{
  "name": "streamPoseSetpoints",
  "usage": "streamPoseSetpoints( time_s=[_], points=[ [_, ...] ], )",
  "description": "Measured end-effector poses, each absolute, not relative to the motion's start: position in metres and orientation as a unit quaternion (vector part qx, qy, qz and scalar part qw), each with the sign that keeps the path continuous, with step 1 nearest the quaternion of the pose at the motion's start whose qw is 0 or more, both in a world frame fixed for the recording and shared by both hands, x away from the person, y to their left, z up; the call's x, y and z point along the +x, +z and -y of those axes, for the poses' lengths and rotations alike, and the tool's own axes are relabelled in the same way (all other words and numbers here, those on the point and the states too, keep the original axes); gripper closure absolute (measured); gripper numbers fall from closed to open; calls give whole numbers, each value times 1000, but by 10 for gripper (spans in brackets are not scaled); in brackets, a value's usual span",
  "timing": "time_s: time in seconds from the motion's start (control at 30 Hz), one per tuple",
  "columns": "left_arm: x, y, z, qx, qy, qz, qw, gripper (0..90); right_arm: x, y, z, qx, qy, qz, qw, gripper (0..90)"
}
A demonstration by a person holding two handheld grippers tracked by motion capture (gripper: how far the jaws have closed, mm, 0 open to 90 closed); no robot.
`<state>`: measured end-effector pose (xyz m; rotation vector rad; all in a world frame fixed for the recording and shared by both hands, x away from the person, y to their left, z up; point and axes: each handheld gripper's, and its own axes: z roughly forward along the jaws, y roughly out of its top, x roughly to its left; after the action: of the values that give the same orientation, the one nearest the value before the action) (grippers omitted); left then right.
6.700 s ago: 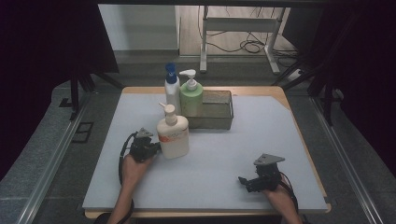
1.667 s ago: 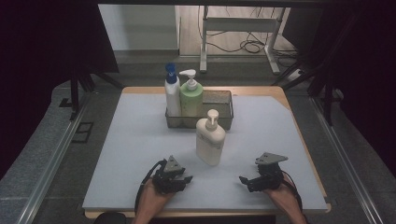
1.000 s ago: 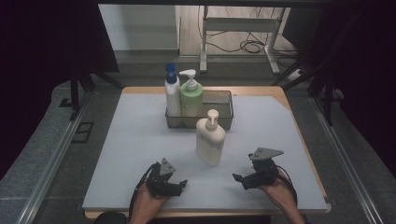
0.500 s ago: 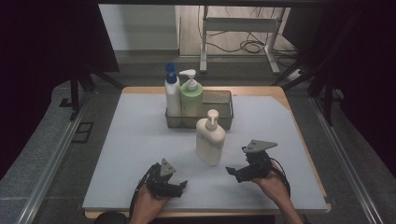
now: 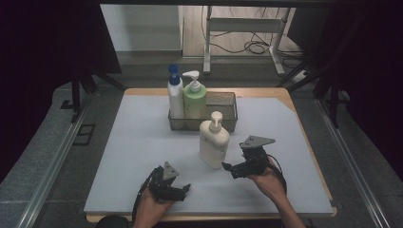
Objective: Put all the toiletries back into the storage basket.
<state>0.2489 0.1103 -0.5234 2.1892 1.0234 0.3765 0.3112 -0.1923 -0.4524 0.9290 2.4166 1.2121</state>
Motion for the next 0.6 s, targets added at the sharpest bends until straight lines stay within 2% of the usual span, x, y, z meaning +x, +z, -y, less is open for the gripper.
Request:
streamPoseSetpoints(
  time_s=[0.6],
  points=[
    [249, -524, -110, 841, 144, -394, 342, 120, 328, -439, 163, 314, 428, -834, 153, 9]
  ],
)
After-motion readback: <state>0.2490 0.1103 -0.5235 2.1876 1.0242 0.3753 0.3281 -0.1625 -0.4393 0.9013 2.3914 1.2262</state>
